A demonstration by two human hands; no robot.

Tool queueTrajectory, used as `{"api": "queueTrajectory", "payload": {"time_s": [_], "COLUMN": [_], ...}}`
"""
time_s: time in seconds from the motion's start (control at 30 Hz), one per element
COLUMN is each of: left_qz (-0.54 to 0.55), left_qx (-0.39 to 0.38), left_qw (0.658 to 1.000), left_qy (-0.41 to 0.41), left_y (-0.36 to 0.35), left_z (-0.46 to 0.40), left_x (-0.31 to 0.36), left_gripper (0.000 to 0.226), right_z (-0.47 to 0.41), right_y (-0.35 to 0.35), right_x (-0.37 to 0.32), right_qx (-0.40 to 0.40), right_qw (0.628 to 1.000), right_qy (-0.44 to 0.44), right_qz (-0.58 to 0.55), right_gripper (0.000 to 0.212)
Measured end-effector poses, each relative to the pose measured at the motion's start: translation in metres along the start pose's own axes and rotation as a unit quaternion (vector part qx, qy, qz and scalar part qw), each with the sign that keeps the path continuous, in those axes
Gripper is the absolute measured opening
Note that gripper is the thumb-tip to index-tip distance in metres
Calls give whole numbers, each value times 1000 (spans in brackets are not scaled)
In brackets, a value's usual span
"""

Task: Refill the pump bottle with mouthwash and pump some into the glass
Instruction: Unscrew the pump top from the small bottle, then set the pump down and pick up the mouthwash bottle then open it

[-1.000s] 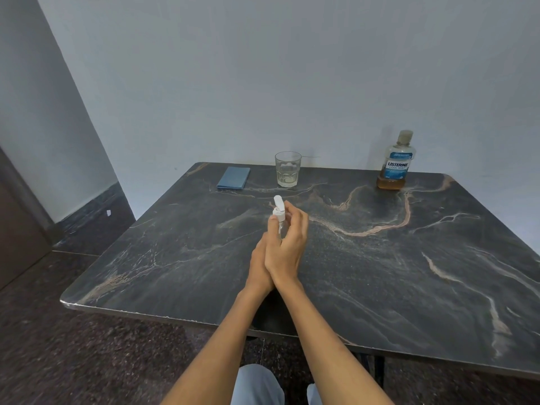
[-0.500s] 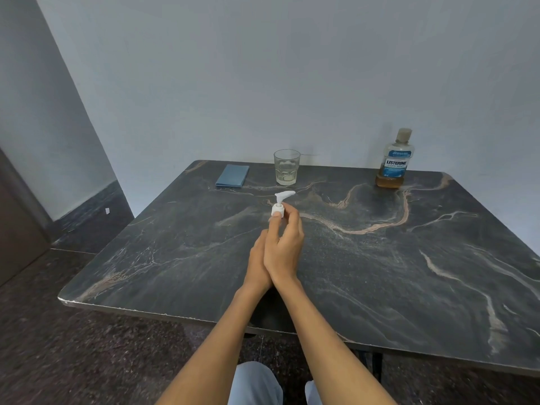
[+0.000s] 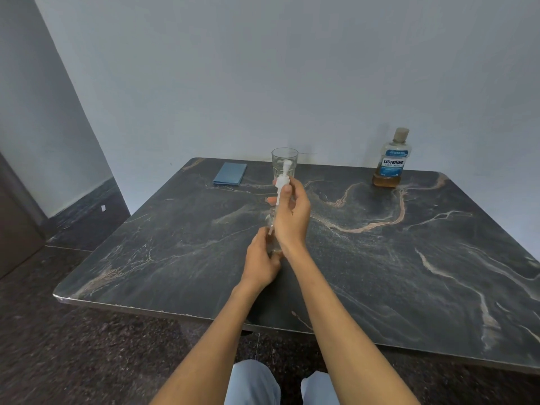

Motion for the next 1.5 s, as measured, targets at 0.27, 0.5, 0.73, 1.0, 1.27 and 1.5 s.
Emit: {"api": "queueTrajectory", "payload": {"time_s": [0.27,0.5,0.73,1.0,1.27,1.5], "left_qz": [-12,15,22,18,-42,-47], "left_qx": [-2,-7,-14,-5,17,28], "left_qw": [1000,999,998,999,998,998], "left_qy": [23,48,49,46,32,32], "left_y": [-1,-2,-2,-1,-2,-2], "left_z": [-1,-2,1,2,2,4], "left_x": [-3,-10,-12,-15,-22,-21], "left_gripper": [38,43,53,57,58,52], "right_z": [-16,-53,-83,-36,-9,-1], "right_y": [1,16,33,30,18,18], "right_x": [-21,-46,-46,60,93,101], "right_qx": [18,60,-28,-206,-259,-270], "right_qw": [999,993,991,945,884,870], "right_qy": [7,27,99,-36,5,11], "right_qz": [-45,-97,82,249,390,412], "right_gripper": [21,19,29,10,14,19]}}
Point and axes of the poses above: each hand's wrist, its own z-axis away from the middle knuckle, its own y-axis out of the back of the hand, x = y × z, the point moved 8 cm from there along -z, towards the middle knuckle, and after that the axes turned 7 degrees about y, right-handed, at the moved point
